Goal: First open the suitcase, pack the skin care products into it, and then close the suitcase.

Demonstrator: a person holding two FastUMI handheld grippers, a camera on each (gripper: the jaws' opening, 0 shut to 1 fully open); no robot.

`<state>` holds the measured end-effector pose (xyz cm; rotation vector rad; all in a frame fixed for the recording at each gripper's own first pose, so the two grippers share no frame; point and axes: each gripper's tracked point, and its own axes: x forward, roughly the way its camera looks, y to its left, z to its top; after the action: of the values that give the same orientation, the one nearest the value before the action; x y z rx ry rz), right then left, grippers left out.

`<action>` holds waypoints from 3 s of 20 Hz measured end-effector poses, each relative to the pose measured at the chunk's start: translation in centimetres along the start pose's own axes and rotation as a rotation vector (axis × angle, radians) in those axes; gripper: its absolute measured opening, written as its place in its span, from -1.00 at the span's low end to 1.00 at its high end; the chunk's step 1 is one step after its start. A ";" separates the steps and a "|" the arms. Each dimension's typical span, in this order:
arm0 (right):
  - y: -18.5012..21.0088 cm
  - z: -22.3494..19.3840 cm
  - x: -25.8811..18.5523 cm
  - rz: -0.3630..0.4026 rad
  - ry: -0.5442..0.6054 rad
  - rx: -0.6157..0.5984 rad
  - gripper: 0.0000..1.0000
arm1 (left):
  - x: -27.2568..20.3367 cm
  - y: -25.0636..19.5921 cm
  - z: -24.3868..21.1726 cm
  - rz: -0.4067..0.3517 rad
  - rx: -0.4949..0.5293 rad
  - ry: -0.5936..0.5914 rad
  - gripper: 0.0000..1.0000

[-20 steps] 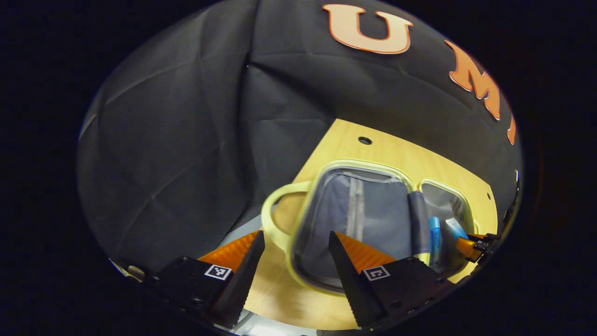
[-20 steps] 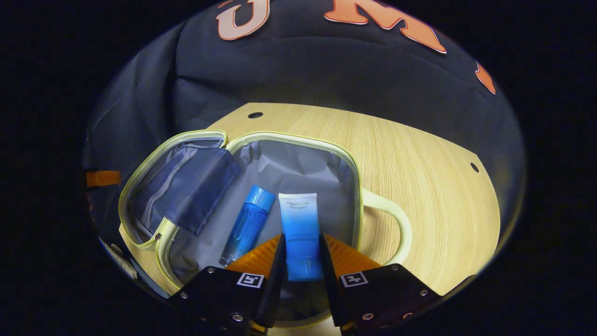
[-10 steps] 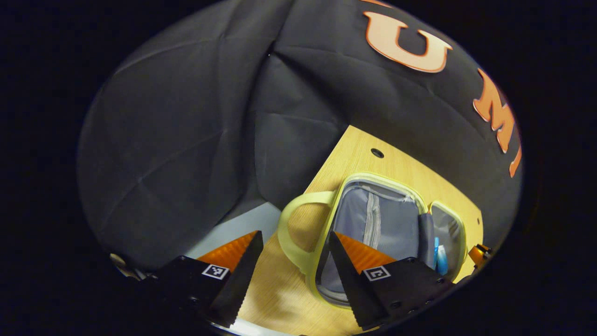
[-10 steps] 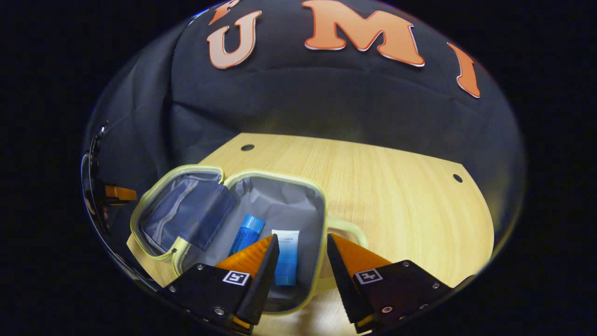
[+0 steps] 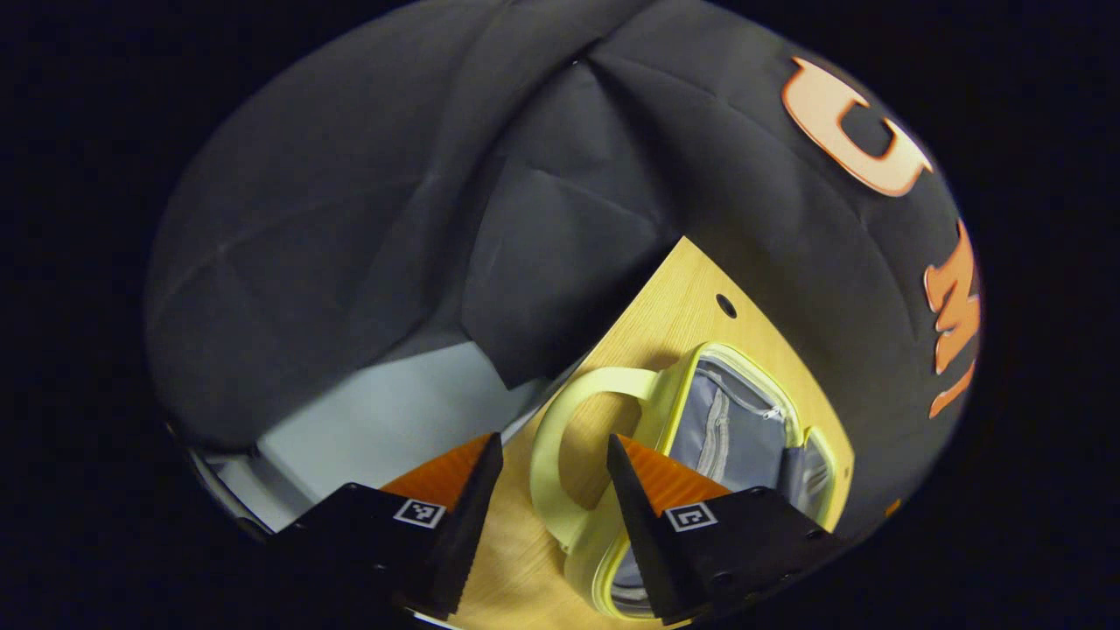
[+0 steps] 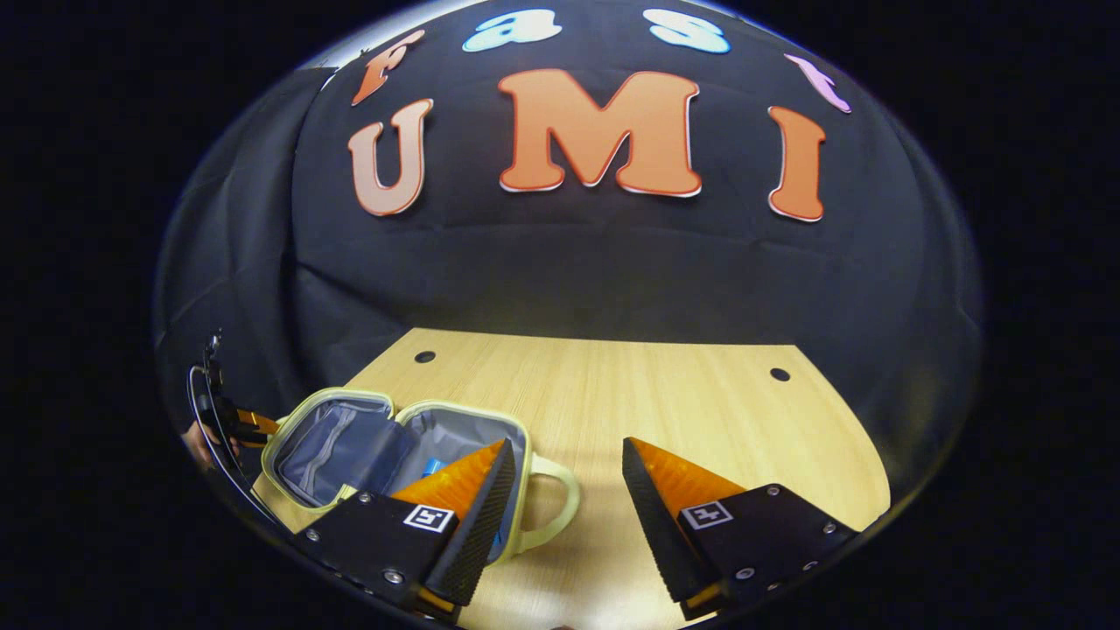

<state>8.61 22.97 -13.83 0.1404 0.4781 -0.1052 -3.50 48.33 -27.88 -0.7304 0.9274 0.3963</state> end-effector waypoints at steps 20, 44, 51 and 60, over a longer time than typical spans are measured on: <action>-6.2 6.2 -5.1 0.005 -0.172 0.005 0.67 | -12.4 -15.1 6.2 -0.356 0.138 -0.237 -0.80; -14.1 4.9 -6.3 0.044 -0.191 -0.081 0.71 | -23.3 -42.7 -12.9 -0.727 0.380 -0.167 -0.79; -16.4 4.7 -6.9 0.016 -0.194 -0.087 0.72 | -19.8 -46.4 -21.4 -0.747 0.449 -0.020 -0.79; -19.7 4.1 -8.0 -0.001 -0.192 -0.081 0.74 | -18.3 -51.2 -28.6 -0.748 0.482 0.022 -0.58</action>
<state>0.76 3.45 -8.72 0.0498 0.2906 -0.0992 0.45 -7.94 -3.53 -0.5814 0.6677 -0.4827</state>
